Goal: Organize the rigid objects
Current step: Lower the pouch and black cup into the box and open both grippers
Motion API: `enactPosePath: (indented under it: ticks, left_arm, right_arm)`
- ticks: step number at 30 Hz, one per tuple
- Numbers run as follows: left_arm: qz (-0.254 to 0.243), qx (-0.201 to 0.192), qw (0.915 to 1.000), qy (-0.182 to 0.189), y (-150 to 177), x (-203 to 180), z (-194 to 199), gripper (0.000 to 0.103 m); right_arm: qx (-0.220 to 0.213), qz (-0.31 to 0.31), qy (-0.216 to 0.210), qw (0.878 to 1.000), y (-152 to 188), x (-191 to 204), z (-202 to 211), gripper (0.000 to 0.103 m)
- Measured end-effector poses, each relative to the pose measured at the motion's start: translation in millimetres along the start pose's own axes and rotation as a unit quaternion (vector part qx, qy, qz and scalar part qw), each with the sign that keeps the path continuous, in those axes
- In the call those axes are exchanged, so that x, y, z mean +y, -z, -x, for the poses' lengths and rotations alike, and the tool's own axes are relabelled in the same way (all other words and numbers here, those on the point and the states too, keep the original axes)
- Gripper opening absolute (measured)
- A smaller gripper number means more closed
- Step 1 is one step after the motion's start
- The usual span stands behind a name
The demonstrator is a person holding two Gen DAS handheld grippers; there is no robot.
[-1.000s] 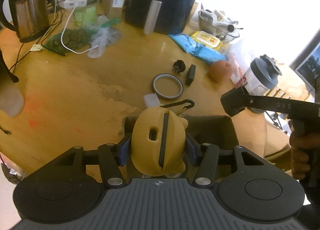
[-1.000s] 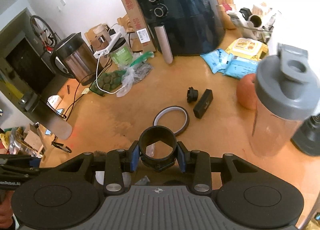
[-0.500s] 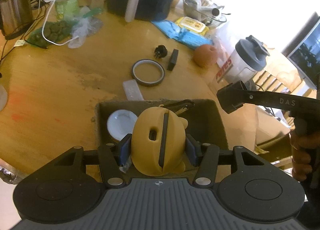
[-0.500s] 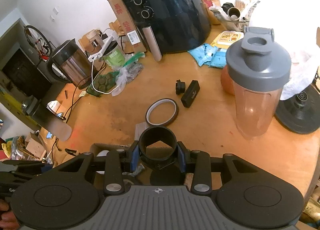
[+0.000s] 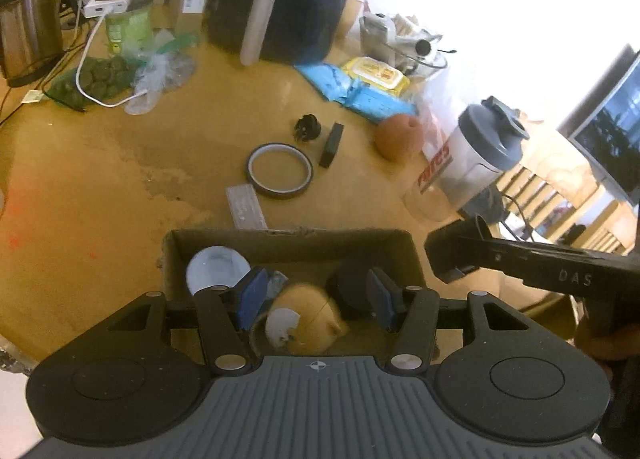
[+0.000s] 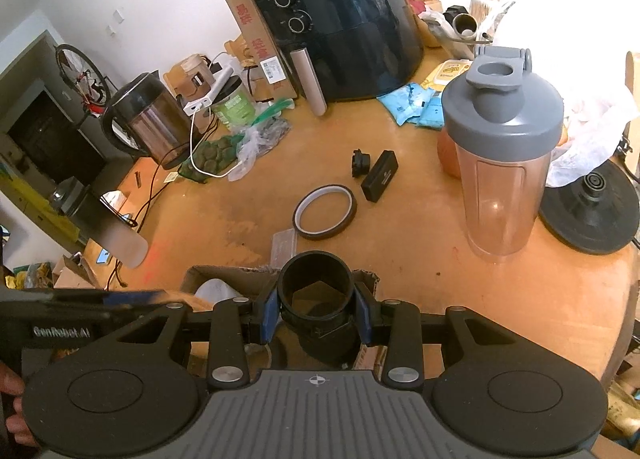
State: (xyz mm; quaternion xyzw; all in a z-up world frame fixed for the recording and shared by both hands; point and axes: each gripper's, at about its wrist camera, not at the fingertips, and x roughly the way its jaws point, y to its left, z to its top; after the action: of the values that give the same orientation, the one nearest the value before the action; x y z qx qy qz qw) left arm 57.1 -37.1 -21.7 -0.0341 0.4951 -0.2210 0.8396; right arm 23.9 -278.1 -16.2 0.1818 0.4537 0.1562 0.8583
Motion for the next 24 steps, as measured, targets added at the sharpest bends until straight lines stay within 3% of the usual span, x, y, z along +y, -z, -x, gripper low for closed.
enactPosePath:
  ticks: [6, 24]
  left_arm:
    - [0.006, 0.008, 0.9994, -0.032, 5.5, 8.1, 2.1, 0.055]
    - [0.04, 0.019, 0.9977, -0.052, 31.4, 24.9, 11.7, 0.055]
  right_arm:
    - [0.003, 0.002, -0.001, 1.0, 1.4, 1.1, -0.2, 0.041]
    - [0.044, 0.079, -0.018, 0.996, 13.7, 33.7, -17.0, 0.041]
